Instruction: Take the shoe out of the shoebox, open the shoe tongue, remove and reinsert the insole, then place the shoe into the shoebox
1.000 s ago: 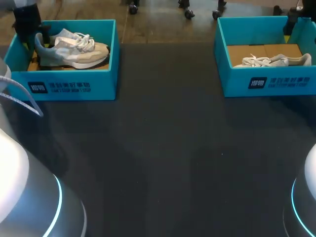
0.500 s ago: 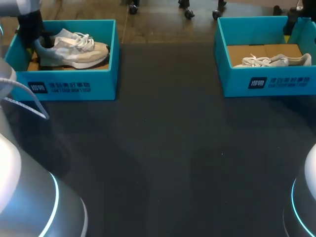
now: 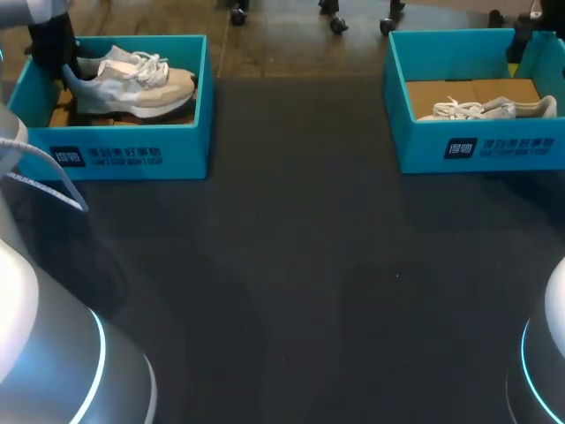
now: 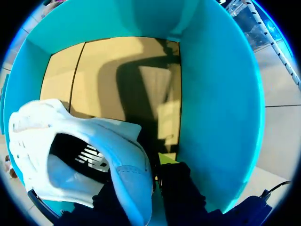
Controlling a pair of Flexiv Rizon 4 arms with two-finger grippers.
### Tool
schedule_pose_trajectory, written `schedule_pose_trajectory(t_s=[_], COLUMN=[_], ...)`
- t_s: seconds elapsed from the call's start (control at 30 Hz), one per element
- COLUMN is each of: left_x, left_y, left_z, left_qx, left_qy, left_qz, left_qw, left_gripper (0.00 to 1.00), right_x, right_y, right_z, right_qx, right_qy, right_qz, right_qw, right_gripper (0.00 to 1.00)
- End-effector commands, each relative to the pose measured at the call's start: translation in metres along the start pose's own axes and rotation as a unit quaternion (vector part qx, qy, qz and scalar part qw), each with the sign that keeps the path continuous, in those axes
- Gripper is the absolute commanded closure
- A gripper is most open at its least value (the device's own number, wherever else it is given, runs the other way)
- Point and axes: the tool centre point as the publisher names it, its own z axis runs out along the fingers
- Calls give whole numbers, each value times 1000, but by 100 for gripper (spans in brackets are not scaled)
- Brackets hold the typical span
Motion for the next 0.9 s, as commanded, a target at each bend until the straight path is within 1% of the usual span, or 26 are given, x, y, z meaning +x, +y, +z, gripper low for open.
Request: schedule_pose_trajectory(t_s=[0.03, 0.27, 0.33, 0.4, 0.47, 0.5, 0.57, 0.67, 0.8, 0.9], left_x=[5, 6, 8, 9, 8, 8, 7, 7, 5, 0], left_y=[6, 8, 4, -1, -11, -13, -21, -25, -30, -42], left_z=[-18, -54, -72, -88, -107, -111, -126, -145, -170, -188], left_qx=[26, 13, 7, -9, -27, -29, -38, -45, -48, -56], left_qy=[-10, -17, -26, -32, -35, -35, -26, -5, 6, 11], left_qz=[-8, -33, -38, -41, -41, -39, -42, -56, -64, -65], left_qw=[1000, 999, 999, 999, 998, 998, 998, 997, 997, 996], left_gripper=[100, 100, 100, 100, 100, 100, 100, 100, 100, 100], right_x=[0, 0, 0, 0, 0, 0, 0, 0, 0, 0], right_y=[0, 0, 0, 0, 0, 0, 0, 0, 0, 0], right_z=[0, 0, 0, 0, 0, 0, 0, 0, 0, 0], right_qx=[0, 0, 0, 0, 0, 0, 0, 0, 0, 0], right_qy=[0, 0, 0, 0, 0, 0, 0, 0, 0, 0], right_qz=[0, 0, 0, 0, 0, 0, 0, 0, 0, 0], right_qw=[1000, 1000, 1000, 1000, 1000, 1000, 1000, 1000, 1000, 1000], right_gripper=[0, 0, 0, 0, 0, 0, 0, 0, 0, 0])
